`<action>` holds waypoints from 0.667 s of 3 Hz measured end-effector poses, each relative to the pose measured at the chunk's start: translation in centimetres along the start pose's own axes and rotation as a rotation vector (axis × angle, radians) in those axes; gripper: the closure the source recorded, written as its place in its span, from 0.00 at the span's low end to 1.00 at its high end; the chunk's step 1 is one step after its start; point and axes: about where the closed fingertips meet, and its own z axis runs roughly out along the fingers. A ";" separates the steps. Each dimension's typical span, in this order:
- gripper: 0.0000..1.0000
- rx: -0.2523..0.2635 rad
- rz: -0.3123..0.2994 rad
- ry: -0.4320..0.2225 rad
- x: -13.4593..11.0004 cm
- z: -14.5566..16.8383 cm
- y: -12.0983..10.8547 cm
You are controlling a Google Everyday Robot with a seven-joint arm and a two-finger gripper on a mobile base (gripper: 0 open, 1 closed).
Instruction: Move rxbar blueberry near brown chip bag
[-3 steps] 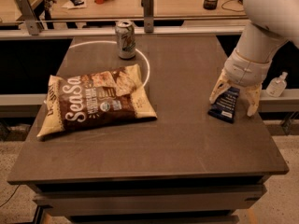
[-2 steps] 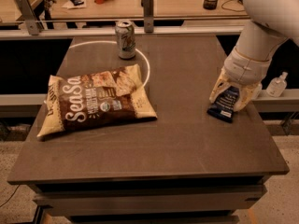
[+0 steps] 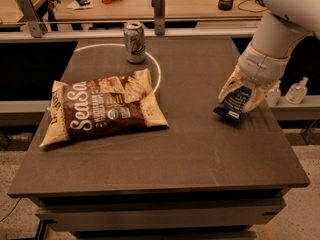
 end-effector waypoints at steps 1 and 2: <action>1.00 0.017 0.104 -0.012 -1.2 -2.6 -1.8; 1.00 0.070 0.238 -0.052 -2.1 -4.4 -3.1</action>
Offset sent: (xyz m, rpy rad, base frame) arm -0.0551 0.0614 0.0907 0.2346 0.3041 -0.4590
